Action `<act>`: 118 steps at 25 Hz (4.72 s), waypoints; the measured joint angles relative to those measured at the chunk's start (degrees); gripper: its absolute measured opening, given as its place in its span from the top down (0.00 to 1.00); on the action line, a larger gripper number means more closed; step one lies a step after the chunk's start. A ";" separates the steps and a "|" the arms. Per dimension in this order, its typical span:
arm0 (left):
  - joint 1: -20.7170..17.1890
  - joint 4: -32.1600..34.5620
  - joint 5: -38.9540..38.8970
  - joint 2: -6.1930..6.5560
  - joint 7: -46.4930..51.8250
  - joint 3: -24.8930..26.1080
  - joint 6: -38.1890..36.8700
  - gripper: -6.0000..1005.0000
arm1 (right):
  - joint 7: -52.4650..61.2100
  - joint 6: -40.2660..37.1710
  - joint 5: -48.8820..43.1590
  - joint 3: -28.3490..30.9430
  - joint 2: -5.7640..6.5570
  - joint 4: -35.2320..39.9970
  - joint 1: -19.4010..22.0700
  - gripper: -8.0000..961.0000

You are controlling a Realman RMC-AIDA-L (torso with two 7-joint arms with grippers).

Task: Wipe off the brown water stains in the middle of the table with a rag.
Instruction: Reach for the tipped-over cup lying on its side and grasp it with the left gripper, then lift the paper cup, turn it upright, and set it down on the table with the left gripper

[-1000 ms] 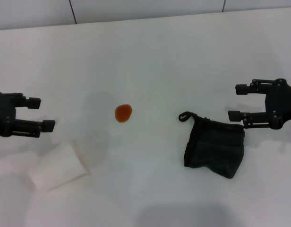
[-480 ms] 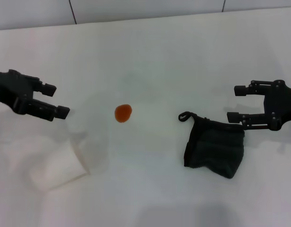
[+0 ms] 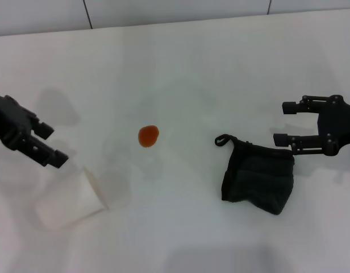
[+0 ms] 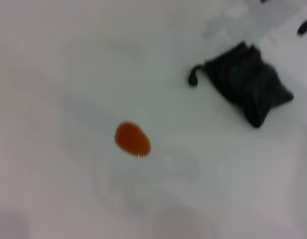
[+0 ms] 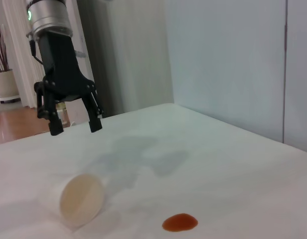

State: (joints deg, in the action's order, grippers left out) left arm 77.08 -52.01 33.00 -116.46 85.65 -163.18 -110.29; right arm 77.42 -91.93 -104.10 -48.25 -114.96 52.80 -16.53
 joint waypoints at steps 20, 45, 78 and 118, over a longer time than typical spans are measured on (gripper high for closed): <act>1.80 6.24 11.52 -2.77 -0.06 0.00 7.43 0.16 | -0.02 0.01 -0.04 0.00 0.00 -0.15 -1.12 0.19; 0.79 18.16 14.70 -3.07 5.60 0.14 16.40 0.18 | 0.20 1.06 0.01 0.00 -0.09 -0.39 -1.91 0.19; -0.97 22.56 14.44 -3.06 8.28 0.14 20.58 0.20 | 0.08 1.49 0.03 0.00 -0.17 -1.57 -2.92 0.19; -10.33 5.07 -15.59 -2.45 -12.00 0.08 6.39 0.44 | 0.16 1.75 -0.01 0.00 -0.09 -1.36 -2.99 0.19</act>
State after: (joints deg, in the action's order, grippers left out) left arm 66.75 -46.93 17.41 -118.91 73.65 -163.10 -103.90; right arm 77.58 -90.17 -104.11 -48.25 -115.05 51.44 -19.52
